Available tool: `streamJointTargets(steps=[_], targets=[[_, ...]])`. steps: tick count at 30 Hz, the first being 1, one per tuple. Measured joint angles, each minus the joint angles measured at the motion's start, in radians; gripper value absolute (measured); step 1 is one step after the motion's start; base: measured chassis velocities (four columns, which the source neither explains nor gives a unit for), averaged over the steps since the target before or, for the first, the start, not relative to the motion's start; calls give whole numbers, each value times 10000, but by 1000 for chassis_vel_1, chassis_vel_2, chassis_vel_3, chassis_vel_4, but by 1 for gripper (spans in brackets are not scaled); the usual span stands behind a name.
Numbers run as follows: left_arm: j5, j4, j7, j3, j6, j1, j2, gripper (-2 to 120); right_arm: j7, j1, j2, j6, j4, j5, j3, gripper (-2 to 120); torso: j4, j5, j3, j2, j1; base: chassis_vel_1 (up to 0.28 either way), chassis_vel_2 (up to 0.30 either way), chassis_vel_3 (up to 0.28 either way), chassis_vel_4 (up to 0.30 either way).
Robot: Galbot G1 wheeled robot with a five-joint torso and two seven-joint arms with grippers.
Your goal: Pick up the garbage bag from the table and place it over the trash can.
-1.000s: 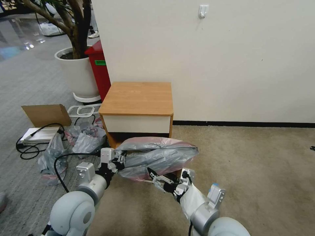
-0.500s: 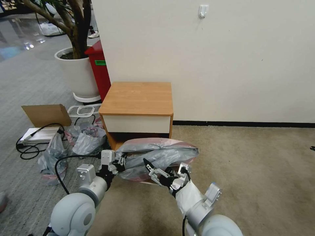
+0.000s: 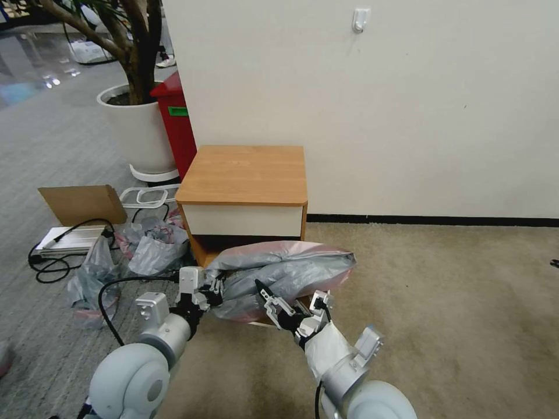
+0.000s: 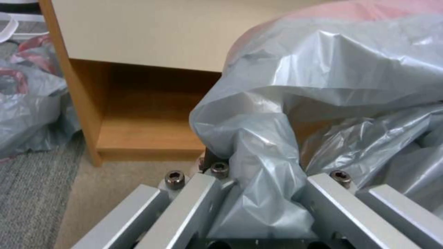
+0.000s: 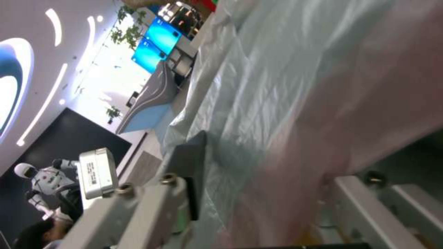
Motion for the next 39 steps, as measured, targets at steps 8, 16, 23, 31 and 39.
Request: streamJointTargets(steps=[8,16,23,31,39], targets=[[-7,89,-18,-54,7,-50,-57,5,-38,-34,2,49,50,-74,44,7,0,0,0,0,0,0,0,0,0],[2,152,-27,-56,12,-46,-89,5,-57,-9,65,62,-9,-191,23,0,0,0,0,0,0,0,0,0,0],[-24,406,-154,-186,36,-206,-124,5,-137,-260,-45,111,74,-399,54,0,0,0,0,-1,-1,0,0,0,0],[-508,485,-459,-321,245,-378,-262,5,-248,-605,-134,243,99,-658,81,0,0,0,-1,0,0,0,0,0,0],[-990,552,-819,-513,496,-615,-383,5,-426,-1153,-306,402,126,-1028,96,0,0,1,-1,0,-1,0,0,0,0]])
